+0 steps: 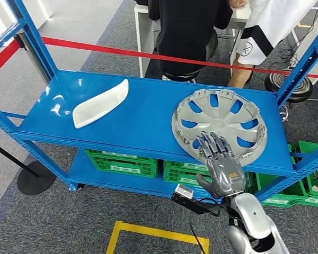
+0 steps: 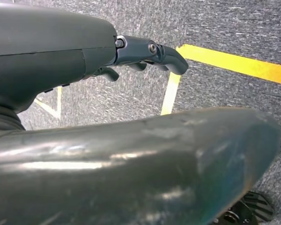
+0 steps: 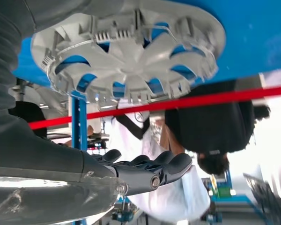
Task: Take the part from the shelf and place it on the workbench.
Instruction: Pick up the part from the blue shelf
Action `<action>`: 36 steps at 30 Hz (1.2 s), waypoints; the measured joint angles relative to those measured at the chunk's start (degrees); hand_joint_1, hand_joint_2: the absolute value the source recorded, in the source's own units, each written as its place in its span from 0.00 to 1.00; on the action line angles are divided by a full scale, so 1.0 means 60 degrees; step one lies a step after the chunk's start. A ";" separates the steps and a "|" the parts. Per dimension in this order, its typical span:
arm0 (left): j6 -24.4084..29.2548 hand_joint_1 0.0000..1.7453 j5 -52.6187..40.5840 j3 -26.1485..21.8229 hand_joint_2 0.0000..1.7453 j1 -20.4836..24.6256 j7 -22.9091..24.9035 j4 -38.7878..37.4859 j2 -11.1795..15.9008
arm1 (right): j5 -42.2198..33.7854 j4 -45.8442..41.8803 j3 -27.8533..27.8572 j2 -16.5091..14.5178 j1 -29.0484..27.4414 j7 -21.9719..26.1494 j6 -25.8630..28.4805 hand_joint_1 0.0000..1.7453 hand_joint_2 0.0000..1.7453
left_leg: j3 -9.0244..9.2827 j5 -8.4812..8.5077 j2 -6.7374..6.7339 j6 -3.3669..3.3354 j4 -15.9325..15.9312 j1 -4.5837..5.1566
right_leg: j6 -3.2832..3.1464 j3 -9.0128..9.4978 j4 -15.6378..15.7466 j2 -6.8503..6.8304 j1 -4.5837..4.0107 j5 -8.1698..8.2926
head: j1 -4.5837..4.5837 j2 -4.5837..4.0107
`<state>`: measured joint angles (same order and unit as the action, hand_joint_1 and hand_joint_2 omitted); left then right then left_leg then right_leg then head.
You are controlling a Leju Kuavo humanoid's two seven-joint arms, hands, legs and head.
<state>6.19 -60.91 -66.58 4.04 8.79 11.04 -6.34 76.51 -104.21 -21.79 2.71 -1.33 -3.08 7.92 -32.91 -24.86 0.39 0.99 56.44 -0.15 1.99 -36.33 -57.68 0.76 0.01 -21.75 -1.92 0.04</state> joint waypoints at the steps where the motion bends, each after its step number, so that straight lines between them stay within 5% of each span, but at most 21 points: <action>1: -0.0002 0.00 -0.0024 0.0000 0.00 0.0000 0.0000 0.0000 0.0000 | 0.0043 0.0112 0.0000 0.0017 0.0092 -0.0052 -0.0145 0.00 1.00 | 0.0000 0.0001 0.0000 0.0000 0.0000 0.0000 | 0.0000 0.0000 0.0000 0.0000 0.0000 0.0002 | -0.0001 -0.0001; 36: -0.0012 0.00 -0.0261 0.0000 0.00 0.0042 -0.0027 0.0000 0.0084 | -0.0074 0.3557 -0.0053 0.0128 0.2245 -0.0302 -0.0880 0.00 1.00 | -0.0001 0.0011 0.0001 0.0003 0.0000 0.0000 | 0.0002 0.0000 -0.0009 -0.0003 0.0000 0.0007 | -0.0001 -0.0003</action>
<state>6.11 -62.48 -66.58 4.29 8.62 11.04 -5.84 76.06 -82.87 -22.11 3.48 12.15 -4.89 2.64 -32.92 -24.79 0.40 1.01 56.44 -0.16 2.00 -36.33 -57.73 0.74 0.01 -21.71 -1.92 0.03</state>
